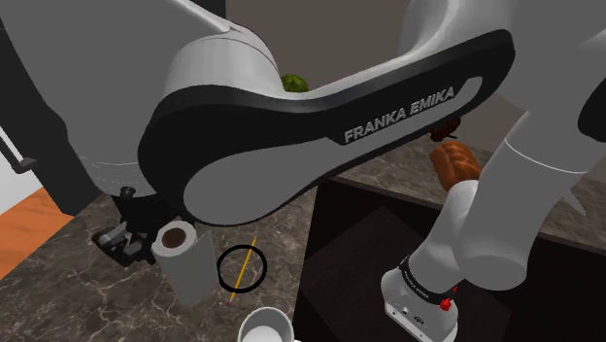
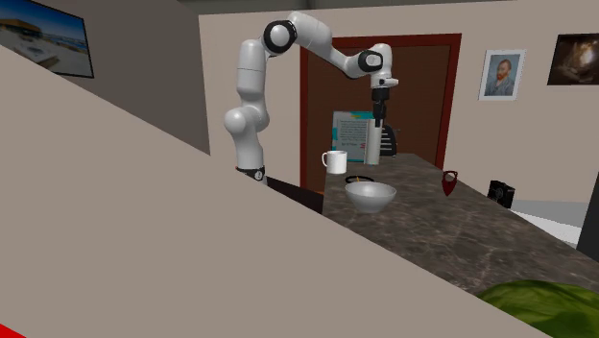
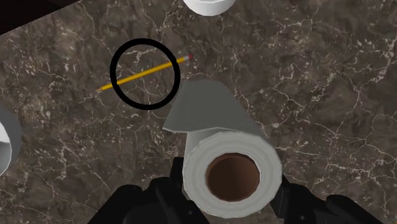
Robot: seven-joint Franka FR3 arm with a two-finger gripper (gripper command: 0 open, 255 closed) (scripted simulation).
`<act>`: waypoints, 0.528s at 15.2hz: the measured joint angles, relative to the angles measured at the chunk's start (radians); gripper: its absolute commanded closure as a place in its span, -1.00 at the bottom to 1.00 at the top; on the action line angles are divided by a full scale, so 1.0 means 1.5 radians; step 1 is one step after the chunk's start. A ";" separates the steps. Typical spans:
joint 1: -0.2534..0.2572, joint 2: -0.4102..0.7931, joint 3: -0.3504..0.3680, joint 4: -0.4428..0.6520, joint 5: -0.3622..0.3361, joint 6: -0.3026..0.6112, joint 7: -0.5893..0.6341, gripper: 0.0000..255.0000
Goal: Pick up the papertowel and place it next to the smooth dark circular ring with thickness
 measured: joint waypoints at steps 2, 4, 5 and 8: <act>0.001 0.004 0.000 -0.012 -0.004 0.015 0.005 1.00; 0.001 0.008 -0.001 -0.027 -0.007 0.033 0.007 1.00; 0.001 0.011 -0.002 -0.032 -0.010 0.041 0.009 1.00; 0.002 0.023 -0.003 -0.047 -0.018 0.065 0.016 1.00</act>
